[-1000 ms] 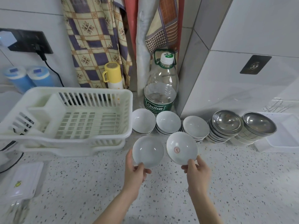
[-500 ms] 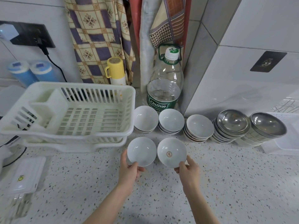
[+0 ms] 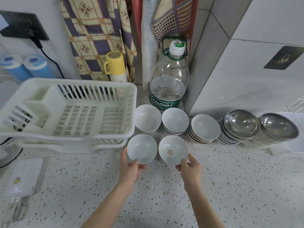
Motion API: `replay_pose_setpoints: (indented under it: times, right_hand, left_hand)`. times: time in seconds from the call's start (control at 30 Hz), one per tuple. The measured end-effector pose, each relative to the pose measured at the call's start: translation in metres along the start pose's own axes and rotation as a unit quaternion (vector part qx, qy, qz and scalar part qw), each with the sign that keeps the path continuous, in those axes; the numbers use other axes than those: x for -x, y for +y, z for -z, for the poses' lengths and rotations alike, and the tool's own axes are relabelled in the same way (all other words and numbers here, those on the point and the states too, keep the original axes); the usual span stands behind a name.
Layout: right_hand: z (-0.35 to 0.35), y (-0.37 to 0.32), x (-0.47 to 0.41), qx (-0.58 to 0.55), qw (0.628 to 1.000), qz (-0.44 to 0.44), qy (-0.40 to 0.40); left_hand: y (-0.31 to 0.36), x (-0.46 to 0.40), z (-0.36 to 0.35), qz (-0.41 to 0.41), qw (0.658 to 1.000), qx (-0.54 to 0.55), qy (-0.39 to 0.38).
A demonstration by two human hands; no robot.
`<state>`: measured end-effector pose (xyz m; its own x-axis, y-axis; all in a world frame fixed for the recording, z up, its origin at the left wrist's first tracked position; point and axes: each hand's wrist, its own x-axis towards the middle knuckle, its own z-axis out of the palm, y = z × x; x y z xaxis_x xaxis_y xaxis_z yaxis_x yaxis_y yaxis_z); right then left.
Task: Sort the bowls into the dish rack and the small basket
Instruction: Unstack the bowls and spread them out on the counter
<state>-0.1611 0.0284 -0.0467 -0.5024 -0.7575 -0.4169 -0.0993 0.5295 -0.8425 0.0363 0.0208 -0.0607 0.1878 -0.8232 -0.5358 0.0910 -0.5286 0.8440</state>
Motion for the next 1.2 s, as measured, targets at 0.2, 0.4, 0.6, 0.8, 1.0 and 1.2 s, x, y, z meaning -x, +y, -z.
replay_pose_setpoints:
  times: [0.2,0.4,0.6,0.8,1.0,1.2]
  right_hand:
    - [0.0,-0.003,-0.002,-0.006,1.0,-0.015,0.0]
    - [0.005,-0.002,-0.003,0.021,1.0,-0.011,-0.017]
    - [0.017,-0.012,0.002,0.178,0.984,0.017,-0.002]
    - [0.026,-0.043,-0.004,0.18,0.976,0.086,0.091]
    - [-0.003,-0.075,-0.031,0.055,0.998,0.0,-0.023]
    - [-0.025,-0.085,-0.056,0.022,0.995,-0.083,-0.051]
  left_hand:
    - [0.002,-0.001,-0.003,-0.007,1.0,0.003,-0.002]
    - [0.004,0.001,-0.002,-0.007,1.0,-0.004,-0.01]
    - [0.012,0.012,0.005,-0.057,0.995,-0.086,-0.013]
    - [0.03,0.018,0.002,-0.116,0.986,-0.122,-0.017]
    - [0.058,-0.024,-0.036,-0.009,0.999,-0.039,-0.028]
    - [0.073,-0.054,-0.05,0.014,1.0,0.005,0.01]
